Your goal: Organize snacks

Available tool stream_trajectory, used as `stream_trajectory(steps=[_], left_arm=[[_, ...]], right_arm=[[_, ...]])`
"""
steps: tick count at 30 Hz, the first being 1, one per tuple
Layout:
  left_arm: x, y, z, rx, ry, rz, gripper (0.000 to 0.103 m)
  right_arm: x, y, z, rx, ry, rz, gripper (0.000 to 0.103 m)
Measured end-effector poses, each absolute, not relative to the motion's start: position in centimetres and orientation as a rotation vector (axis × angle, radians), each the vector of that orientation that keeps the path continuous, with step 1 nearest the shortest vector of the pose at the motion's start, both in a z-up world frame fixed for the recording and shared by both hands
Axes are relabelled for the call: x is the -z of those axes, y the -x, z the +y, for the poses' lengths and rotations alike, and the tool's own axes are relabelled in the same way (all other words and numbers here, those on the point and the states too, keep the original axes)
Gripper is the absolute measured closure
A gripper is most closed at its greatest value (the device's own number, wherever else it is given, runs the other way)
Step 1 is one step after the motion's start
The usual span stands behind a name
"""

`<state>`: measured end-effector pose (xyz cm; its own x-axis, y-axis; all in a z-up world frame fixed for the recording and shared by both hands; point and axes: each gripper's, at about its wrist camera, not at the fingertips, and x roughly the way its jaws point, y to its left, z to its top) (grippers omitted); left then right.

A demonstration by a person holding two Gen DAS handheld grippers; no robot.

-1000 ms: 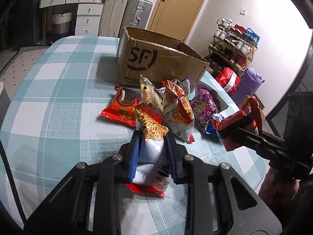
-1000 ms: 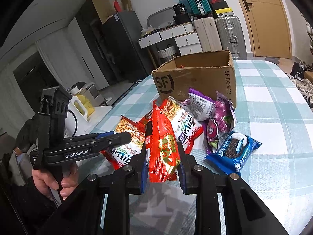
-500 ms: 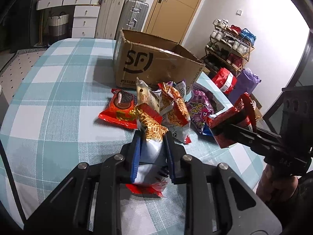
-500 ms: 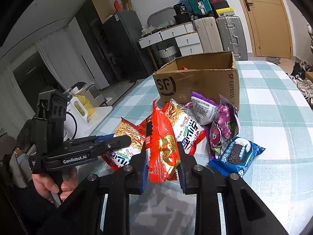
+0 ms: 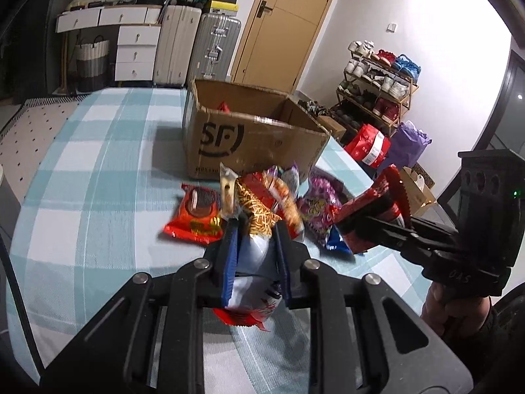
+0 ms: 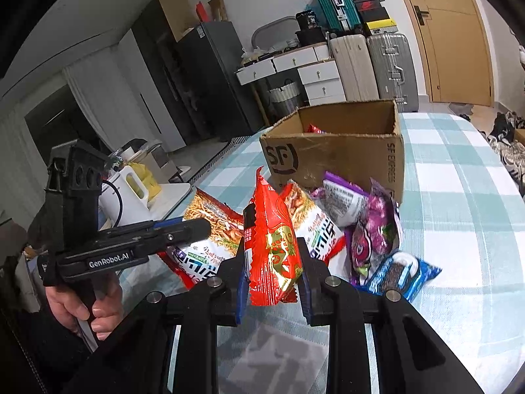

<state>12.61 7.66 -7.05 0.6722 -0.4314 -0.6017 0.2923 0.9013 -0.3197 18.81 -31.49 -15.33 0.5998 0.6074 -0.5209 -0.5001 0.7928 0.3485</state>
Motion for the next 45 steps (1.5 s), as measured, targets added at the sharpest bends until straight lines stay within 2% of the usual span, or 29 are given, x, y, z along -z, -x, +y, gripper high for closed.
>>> stream_trajectory(steps=[16, 34, 45], left_arm=[[1.1, -14.6, 7.1, 0.435, 0.193, 0.649, 0.085], [-7.1, -21.8, 4.5, 0.453, 0.161, 0.592, 0.085], [-7.6, -29.1, 2.8, 0.467, 0.142, 0.617, 0.085]], right_arm=[[12.9, -21.3, -31.4, -0.67, -0.18, 0.632, 0.078], [7.9, -28.2, -31.2, -0.675, -0.217, 0.61, 0.078], [7.3, -34.2, -31.5, -0.65, -0.245, 0.63, 0.078]])
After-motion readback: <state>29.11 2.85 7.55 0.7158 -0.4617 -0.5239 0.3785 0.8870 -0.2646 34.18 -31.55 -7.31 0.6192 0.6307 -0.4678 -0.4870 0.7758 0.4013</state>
